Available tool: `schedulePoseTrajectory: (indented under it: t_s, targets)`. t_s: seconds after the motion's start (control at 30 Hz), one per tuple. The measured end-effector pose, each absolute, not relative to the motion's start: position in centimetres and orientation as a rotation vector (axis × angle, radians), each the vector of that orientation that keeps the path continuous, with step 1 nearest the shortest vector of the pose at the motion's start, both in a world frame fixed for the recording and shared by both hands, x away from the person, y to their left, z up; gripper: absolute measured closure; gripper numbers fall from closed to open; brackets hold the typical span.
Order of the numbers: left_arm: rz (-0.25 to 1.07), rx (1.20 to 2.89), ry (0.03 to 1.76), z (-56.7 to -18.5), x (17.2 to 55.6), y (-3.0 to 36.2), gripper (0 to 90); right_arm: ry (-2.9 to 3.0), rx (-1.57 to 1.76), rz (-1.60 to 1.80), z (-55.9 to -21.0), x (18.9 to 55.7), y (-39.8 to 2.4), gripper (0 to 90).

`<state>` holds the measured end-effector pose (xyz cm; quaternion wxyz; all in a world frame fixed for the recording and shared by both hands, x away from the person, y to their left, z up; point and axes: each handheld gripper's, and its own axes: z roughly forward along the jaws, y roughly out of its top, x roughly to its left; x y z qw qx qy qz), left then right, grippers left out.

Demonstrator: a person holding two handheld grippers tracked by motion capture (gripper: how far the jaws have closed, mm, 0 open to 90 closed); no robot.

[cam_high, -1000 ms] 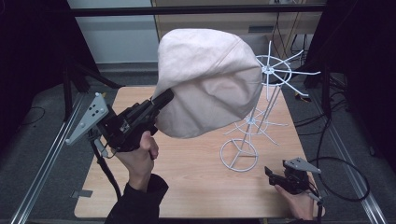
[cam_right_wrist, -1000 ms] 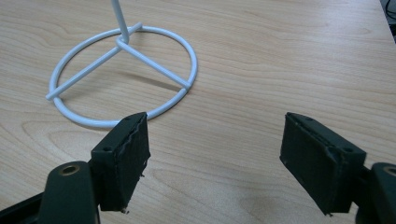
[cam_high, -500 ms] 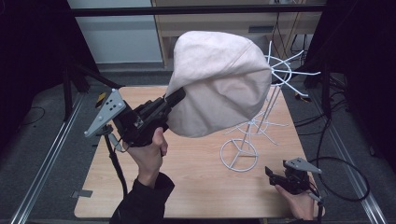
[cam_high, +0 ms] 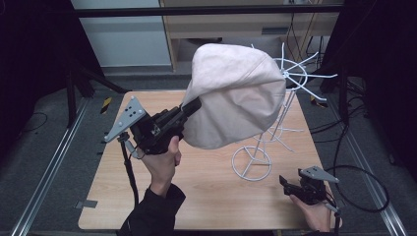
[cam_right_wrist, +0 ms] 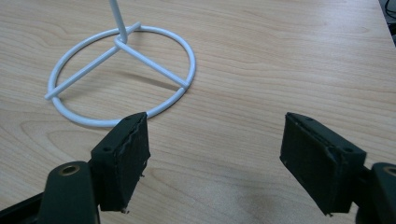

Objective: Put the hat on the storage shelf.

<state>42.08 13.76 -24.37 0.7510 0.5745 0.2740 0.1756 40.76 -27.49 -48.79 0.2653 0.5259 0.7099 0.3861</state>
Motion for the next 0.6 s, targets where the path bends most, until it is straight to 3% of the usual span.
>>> schedulePoseTrajectory:
  t_s: [0.6]
  targets:
    - [0.407,1.344,0.648,-26.5,43.3,14.2,88.4,1.918,1.425,1.042,-48.8,40.8,-27.4,23.7]
